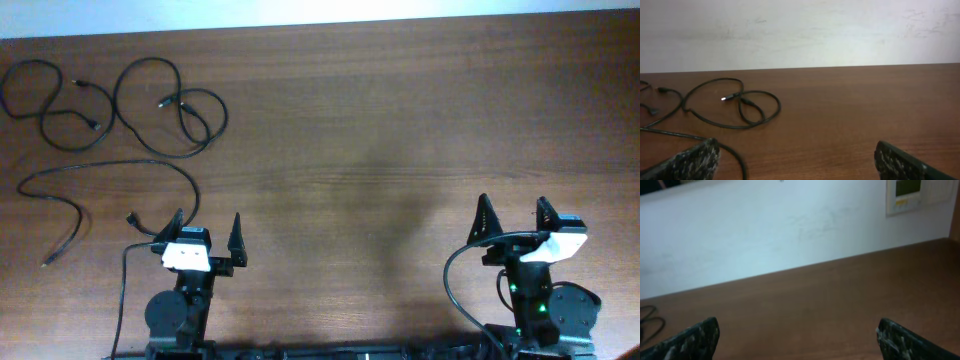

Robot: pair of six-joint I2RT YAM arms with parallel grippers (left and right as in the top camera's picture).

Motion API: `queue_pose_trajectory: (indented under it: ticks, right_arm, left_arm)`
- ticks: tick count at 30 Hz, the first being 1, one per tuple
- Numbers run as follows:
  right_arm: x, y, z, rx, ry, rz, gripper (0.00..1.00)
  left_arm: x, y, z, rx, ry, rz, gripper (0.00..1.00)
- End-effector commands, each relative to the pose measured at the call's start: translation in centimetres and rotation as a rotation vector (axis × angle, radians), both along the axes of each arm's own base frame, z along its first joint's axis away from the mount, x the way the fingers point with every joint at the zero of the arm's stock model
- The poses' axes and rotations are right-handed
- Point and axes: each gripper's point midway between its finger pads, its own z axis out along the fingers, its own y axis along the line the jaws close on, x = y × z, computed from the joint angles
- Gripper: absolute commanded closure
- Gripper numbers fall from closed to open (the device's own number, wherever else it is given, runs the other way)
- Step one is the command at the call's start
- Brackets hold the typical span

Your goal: Untangle cables

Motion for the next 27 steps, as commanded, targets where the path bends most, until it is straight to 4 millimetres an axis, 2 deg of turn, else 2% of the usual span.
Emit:
queue_pose_trajectory:
  ticks: [1,20,27]
  right_arm:
    - [0.4,0.3,-1.2,-0.037,0.004,0.018,0.01]
    - [1.9,-0.9,-6.1,-0.106,0.025,-0.030,0.01]
    - [1.9,-0.9,-6.2,-0.106,0.026,-0.030,0.01]
  left_arm:
    - [0.0,-0.1,-0.2,0.014,0.000,-0.009,0.01]
    - [0.0,-0.1,-0.2,0.014,0.000,-0.009,0.01]
    - [0.0,-0.1,-0.2,0.014,0.000,-0.009,0.01]
